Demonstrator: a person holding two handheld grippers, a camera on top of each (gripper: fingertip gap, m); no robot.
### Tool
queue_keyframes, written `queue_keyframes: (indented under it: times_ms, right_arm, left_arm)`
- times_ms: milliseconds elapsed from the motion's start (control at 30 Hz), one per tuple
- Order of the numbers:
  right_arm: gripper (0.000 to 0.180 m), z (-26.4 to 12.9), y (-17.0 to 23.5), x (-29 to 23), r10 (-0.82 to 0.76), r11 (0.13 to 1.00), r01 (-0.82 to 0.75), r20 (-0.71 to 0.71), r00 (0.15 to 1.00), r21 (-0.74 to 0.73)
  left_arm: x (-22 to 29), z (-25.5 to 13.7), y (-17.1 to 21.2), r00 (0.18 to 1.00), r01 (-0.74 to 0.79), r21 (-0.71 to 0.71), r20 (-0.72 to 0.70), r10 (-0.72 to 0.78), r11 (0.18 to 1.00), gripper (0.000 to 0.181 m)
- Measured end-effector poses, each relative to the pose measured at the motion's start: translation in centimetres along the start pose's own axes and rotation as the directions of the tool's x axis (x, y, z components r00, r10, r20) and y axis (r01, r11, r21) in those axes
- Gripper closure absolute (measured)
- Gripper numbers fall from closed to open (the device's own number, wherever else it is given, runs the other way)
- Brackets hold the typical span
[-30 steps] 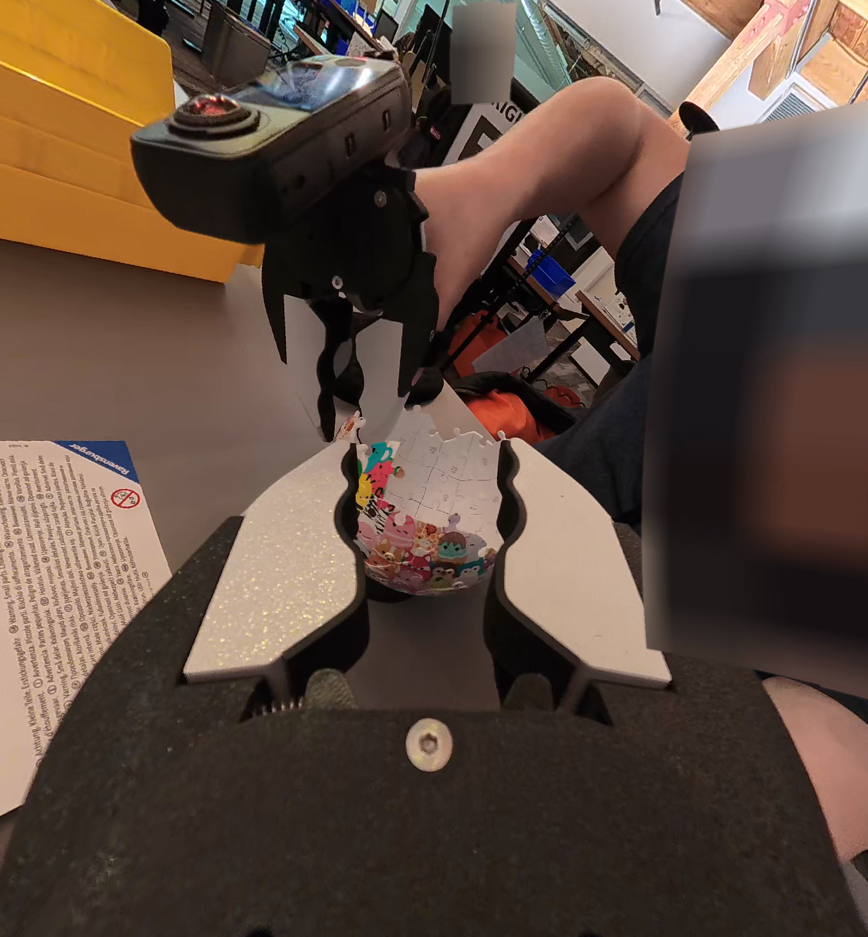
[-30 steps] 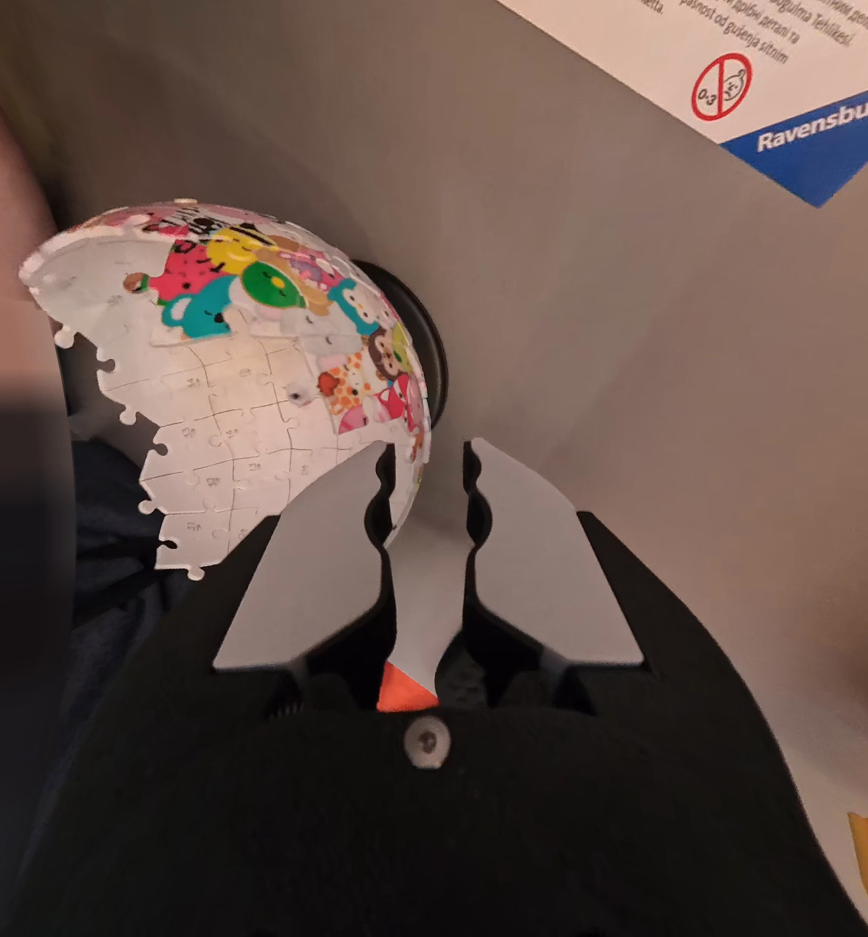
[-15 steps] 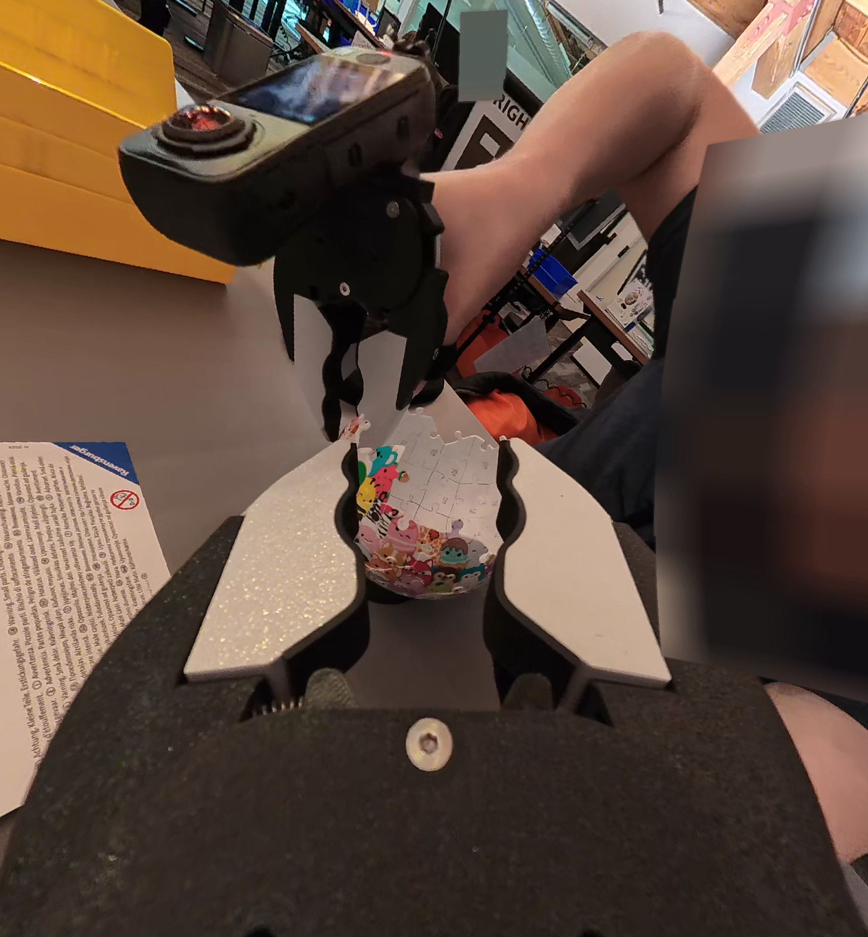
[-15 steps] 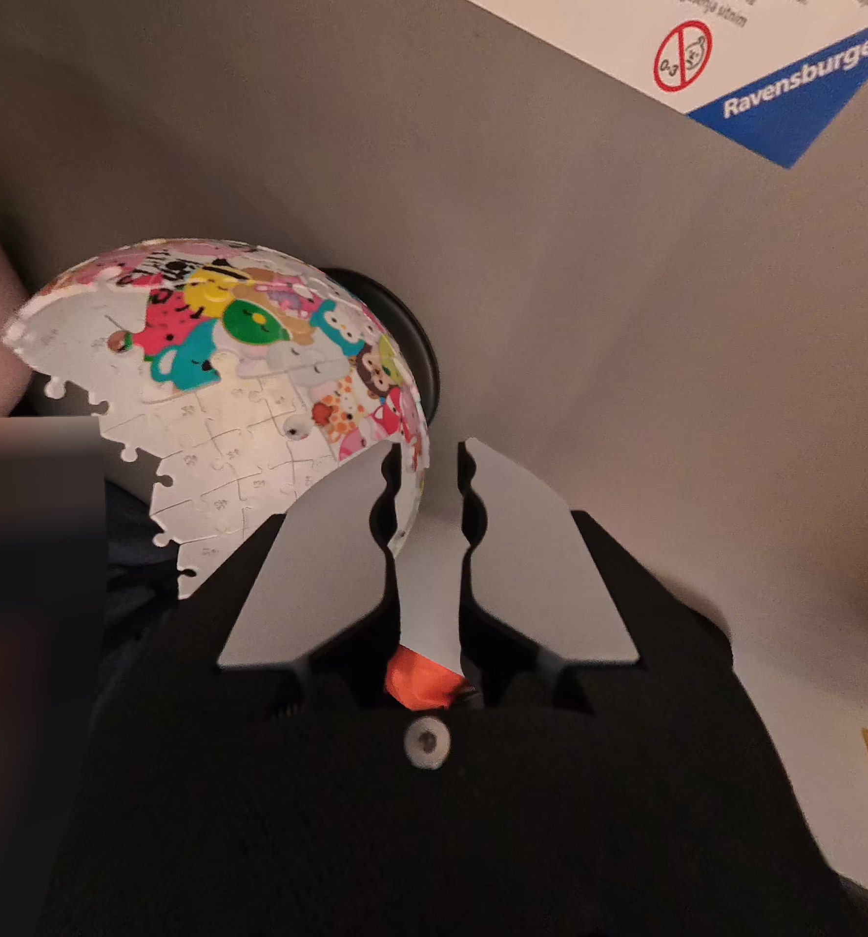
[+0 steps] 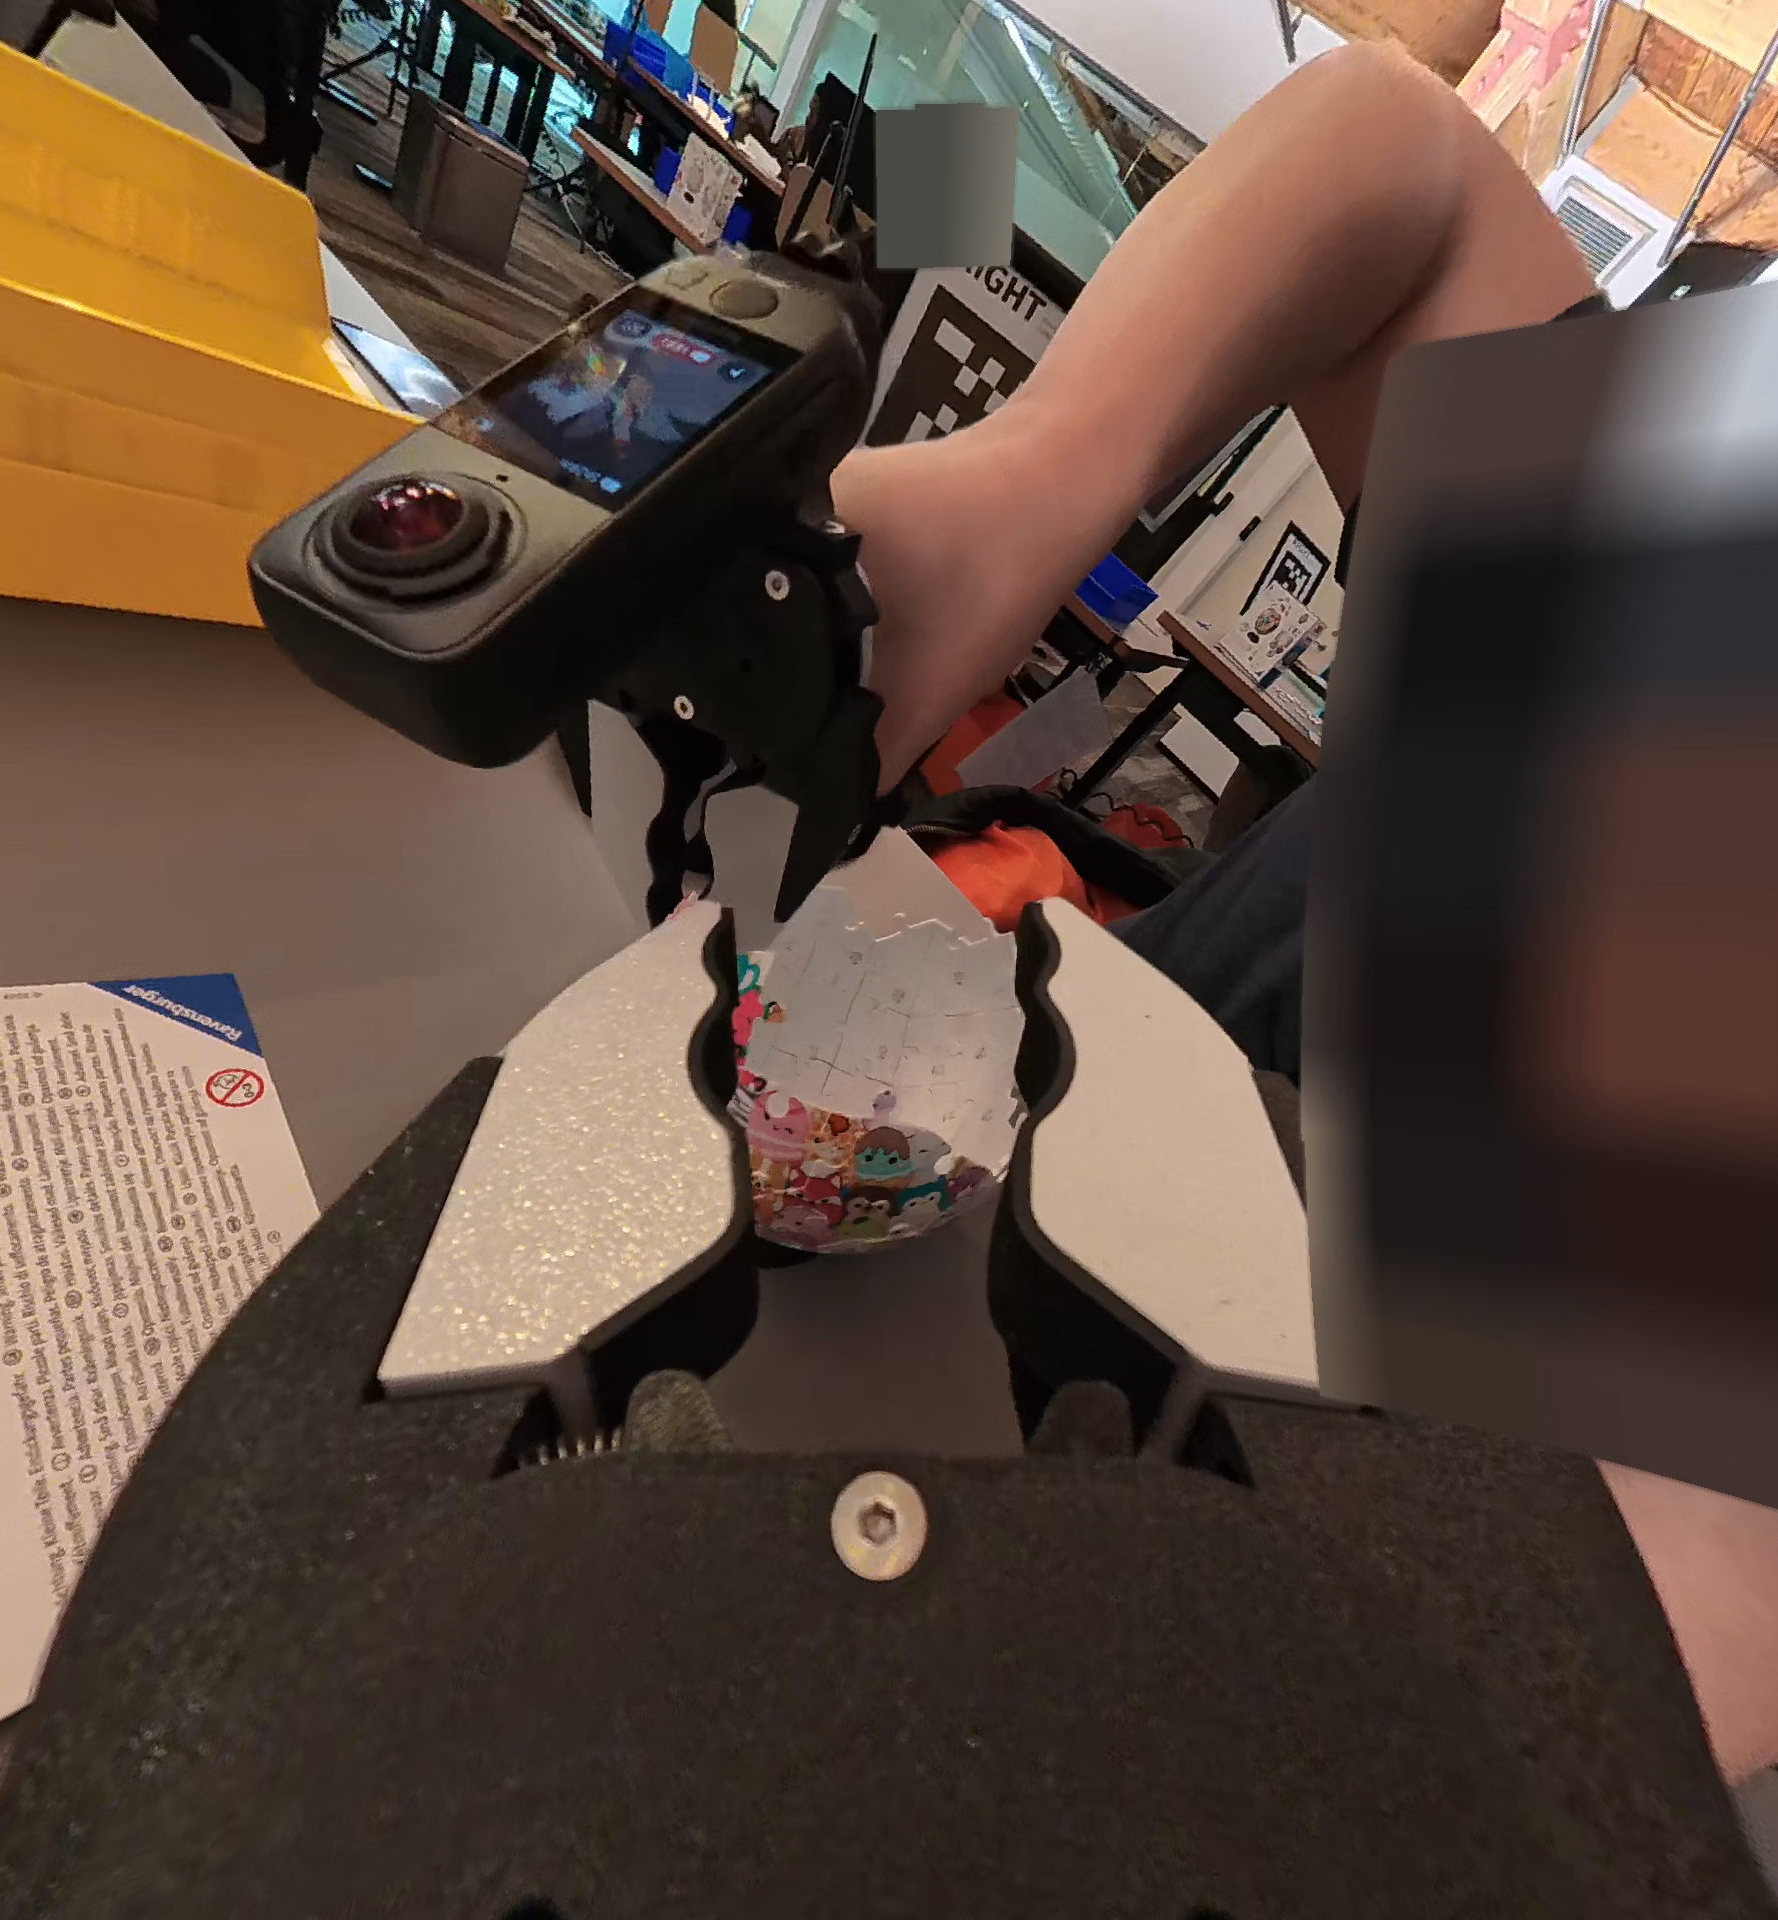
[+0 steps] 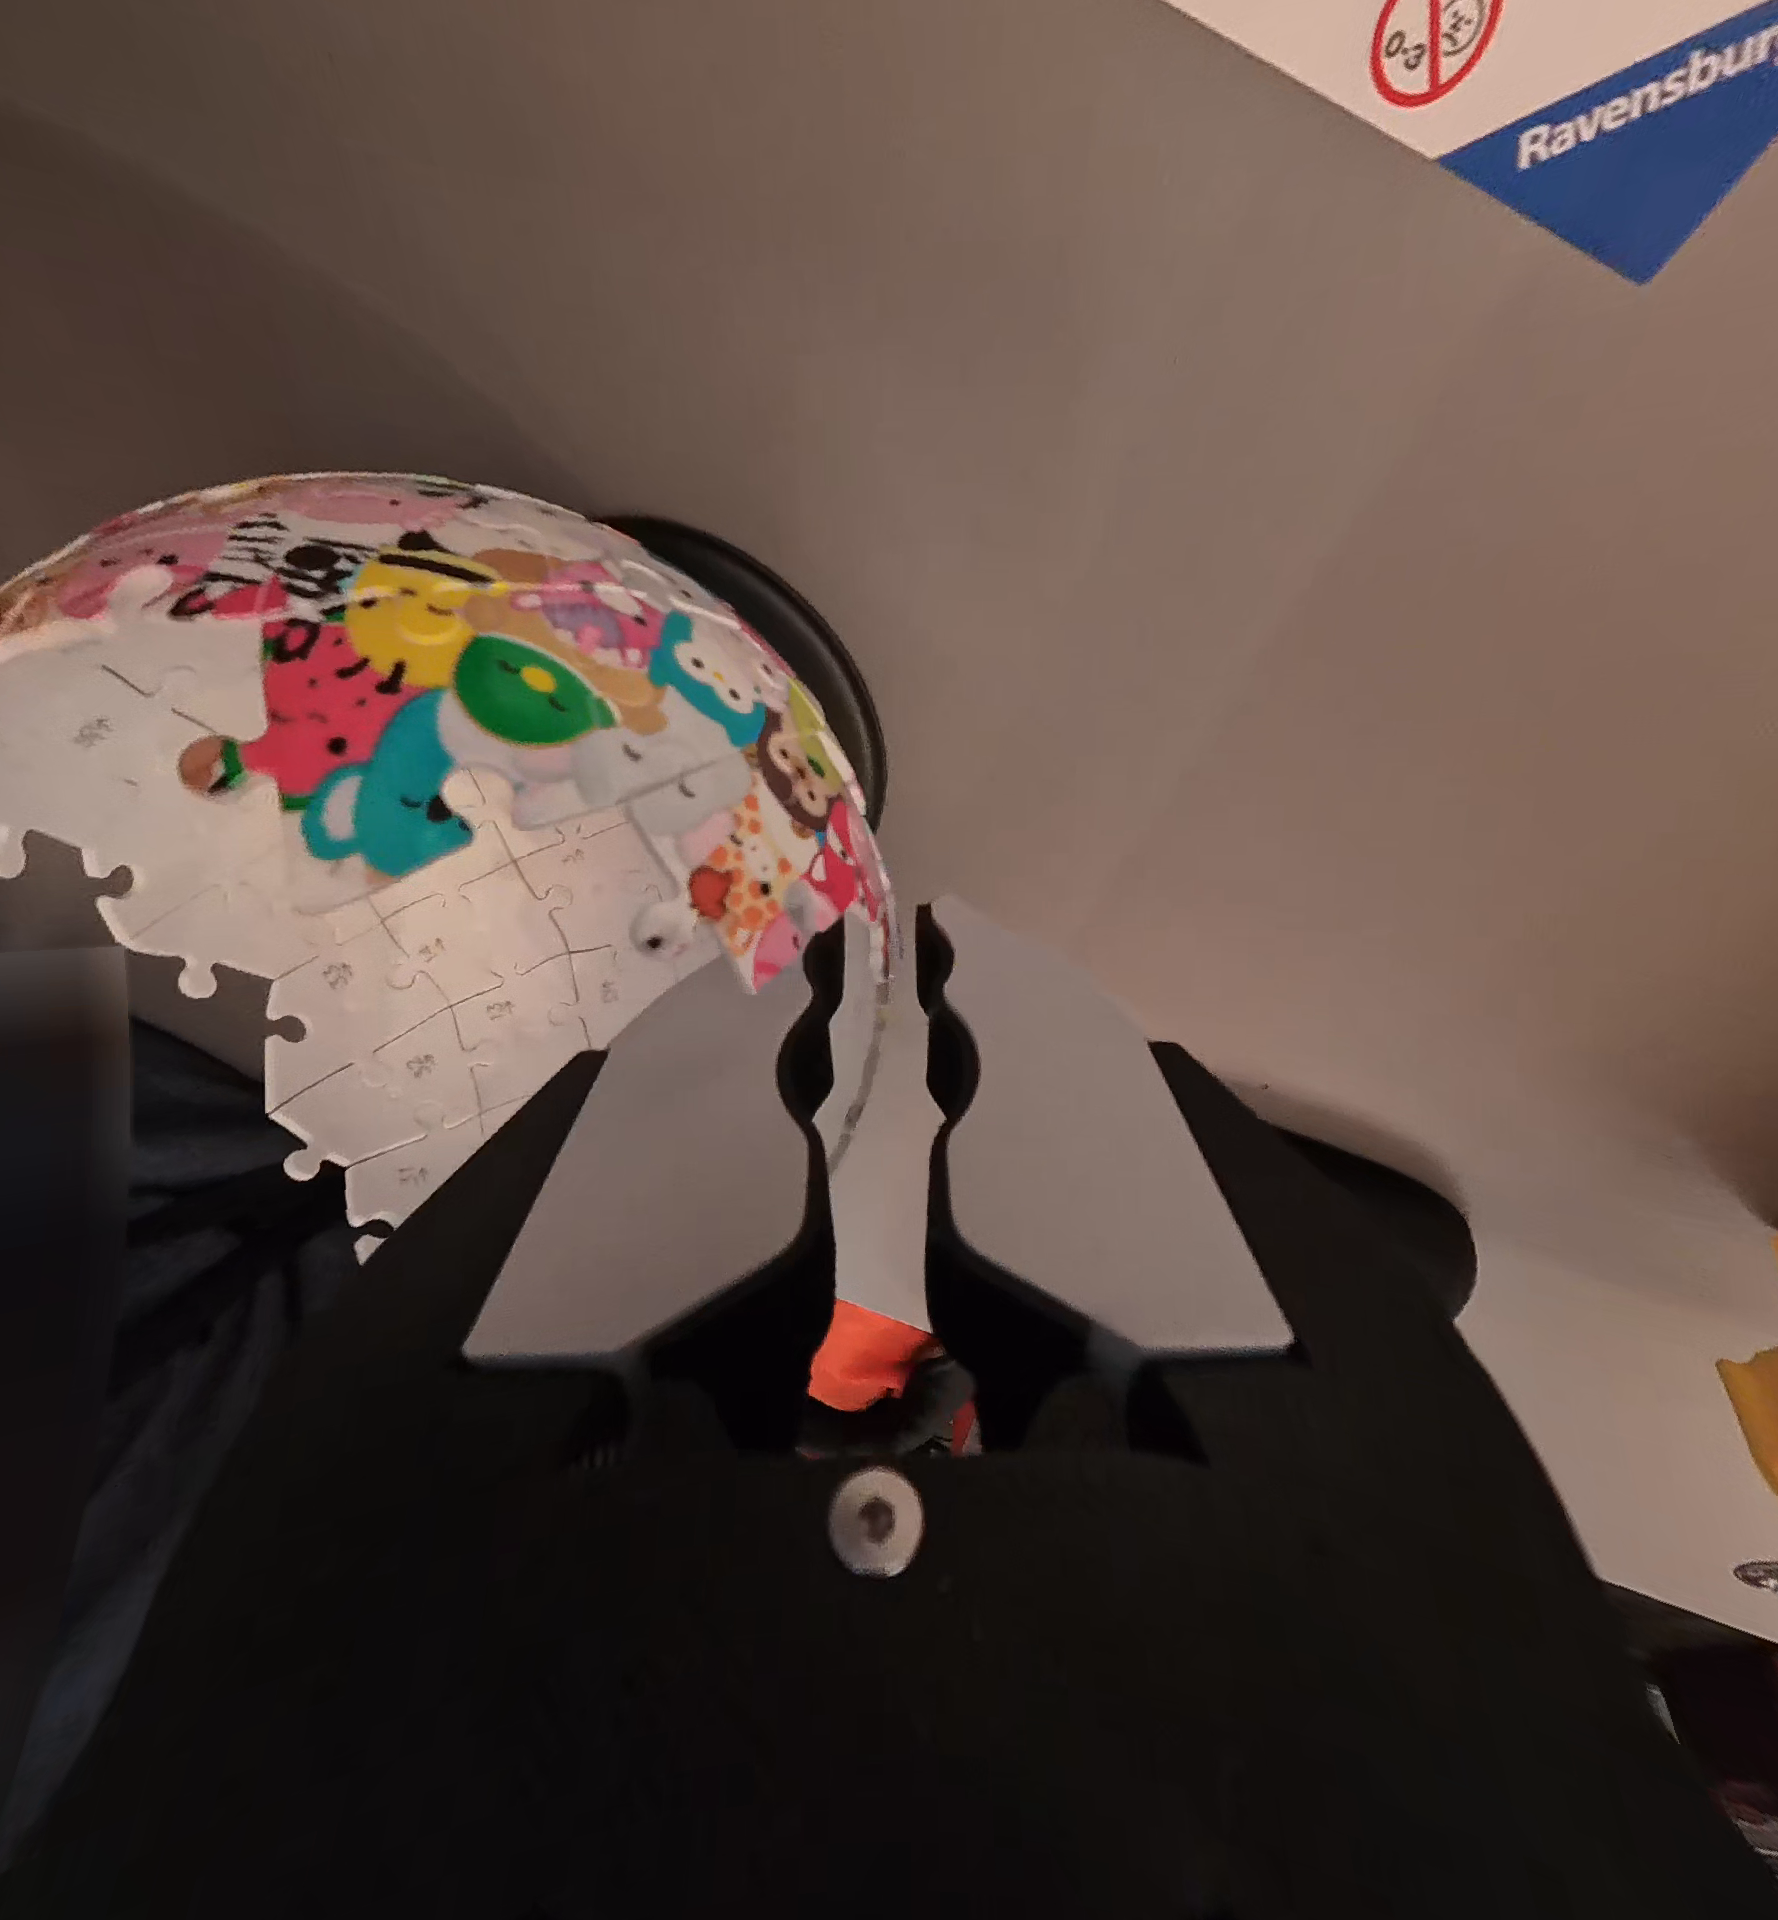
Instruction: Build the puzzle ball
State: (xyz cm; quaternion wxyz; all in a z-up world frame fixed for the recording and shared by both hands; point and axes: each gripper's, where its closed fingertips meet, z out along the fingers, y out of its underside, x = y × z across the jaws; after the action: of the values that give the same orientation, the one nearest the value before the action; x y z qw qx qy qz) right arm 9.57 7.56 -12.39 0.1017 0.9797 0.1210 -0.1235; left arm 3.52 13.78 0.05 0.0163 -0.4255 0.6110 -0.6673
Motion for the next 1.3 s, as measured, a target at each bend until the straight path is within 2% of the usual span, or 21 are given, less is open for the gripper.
queue_keyframes:
  times_ms: [133,1100,1200,1300]
  right_arm:
    - [0.171,0.04,-0.02,0.14,-0.006,1.000,0.006,-0.003,1.000,0.003]
    - [0.175,0.09,-0.04,-0.03,-0.044,0.999,0.044,-0.003,0.999,0.028]
    - [0.174,0.13,0.00,0.01,-0.080,0.997,0.080,-0.018,0.997,0.023]
    - [0.161,0.05,-0.07,0.29,-0.100,0.995,0.102,-0.046,0.994,0.021]
  left_arm:
    - [0.14,0.01,-0.09,1.000,-0.006,0.002,-0.003,0.006,1.000,0.130]
    - [0.53,0.19,-0.35,1.000,-0.018,0.006,-0.015,0.018,1.000,0.131]
    - [0.49,0.20,-0.30,1.000,-0.017,0.004,-0.014,0.017,1.000,0.131]
    - [0.44,0.19,-0.28,1.000,-0.014,0.004,-0.014,0.014,1.000,0.131]
